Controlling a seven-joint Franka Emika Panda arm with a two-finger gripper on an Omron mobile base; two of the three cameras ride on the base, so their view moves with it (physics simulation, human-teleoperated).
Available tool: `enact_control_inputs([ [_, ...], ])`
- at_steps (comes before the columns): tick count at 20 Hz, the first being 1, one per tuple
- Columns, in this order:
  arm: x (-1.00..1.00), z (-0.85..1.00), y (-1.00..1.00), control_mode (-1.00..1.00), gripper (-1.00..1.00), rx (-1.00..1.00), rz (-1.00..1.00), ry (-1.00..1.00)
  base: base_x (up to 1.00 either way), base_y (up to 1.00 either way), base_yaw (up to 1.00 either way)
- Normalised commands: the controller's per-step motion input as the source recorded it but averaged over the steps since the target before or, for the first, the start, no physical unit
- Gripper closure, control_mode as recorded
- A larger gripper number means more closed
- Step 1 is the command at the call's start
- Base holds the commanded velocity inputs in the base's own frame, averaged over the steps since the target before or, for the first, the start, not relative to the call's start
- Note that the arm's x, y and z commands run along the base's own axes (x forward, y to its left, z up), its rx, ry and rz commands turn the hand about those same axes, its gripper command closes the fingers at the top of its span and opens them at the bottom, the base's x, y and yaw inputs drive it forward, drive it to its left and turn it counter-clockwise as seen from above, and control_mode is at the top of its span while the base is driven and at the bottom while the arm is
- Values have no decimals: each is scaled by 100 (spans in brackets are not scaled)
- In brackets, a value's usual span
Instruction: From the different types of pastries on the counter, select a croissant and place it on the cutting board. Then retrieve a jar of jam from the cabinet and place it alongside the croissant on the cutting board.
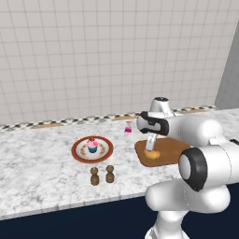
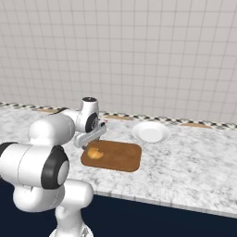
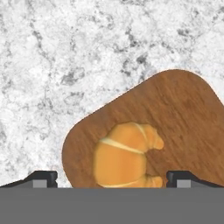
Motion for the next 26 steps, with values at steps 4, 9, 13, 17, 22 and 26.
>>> enact_control_inputs([
  [4,0,0,0,-100,-100,0,0,0,0,0,0],
  [9,0,0,0,100,-100,0,0,0,0,0,0],
  [13,0,0,0,100,-100,0,0,0,0,34,2],
  [17,0,0,0,100,-100,0,0,0,-2,70,7],
  [22,0,0,0,100,-100,0,0,0,-17,42,21],
  [26,0,0,0,100,-100,0,0,0,-18,24,45],
])
